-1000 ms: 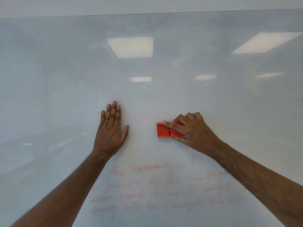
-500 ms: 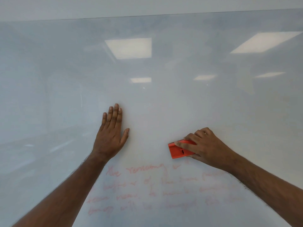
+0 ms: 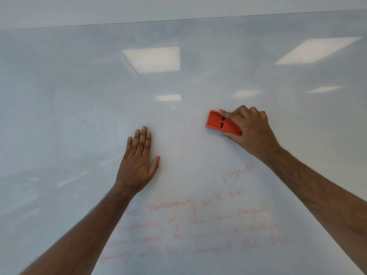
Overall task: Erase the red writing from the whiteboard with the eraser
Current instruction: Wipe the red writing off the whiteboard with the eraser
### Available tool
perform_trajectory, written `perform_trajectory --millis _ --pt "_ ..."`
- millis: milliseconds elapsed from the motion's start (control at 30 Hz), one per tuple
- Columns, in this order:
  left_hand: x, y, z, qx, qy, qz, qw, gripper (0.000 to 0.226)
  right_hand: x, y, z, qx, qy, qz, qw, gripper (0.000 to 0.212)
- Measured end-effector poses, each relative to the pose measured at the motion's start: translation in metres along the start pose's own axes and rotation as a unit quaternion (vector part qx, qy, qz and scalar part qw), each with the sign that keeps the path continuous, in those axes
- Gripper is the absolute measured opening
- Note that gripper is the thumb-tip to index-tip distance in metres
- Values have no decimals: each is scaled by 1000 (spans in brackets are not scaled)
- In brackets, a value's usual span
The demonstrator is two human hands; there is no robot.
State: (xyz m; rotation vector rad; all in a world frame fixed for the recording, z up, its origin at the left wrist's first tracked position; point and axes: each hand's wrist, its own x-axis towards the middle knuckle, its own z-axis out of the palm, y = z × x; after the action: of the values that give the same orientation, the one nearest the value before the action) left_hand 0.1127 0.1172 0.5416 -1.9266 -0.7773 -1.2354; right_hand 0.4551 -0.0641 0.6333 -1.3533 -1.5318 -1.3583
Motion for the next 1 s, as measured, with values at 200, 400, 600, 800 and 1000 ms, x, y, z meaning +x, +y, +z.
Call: perform_trajectory --millis 200,400,600,800,1000 --pt "0 4 0 -10 1 -13 1000 79 -19 -49 22 -10 -11 -84 996 76" --pt "-2 7 2 -15 3 -22 1000 79 -76 -48 32 -48 -58 -197 978 69" --pt "-2 11 4 -12 4 -37 999 79 -85 10 11 -50 -46 -164 984 72" --pt "-2 17 6 -16 -2 -52 998 81 -57 81 -19 -53 -8 -6 999 80" --pt "-3 27 6 -30 -5 -71 997 81 -45 60 -13 -11 -8 61 998 76"
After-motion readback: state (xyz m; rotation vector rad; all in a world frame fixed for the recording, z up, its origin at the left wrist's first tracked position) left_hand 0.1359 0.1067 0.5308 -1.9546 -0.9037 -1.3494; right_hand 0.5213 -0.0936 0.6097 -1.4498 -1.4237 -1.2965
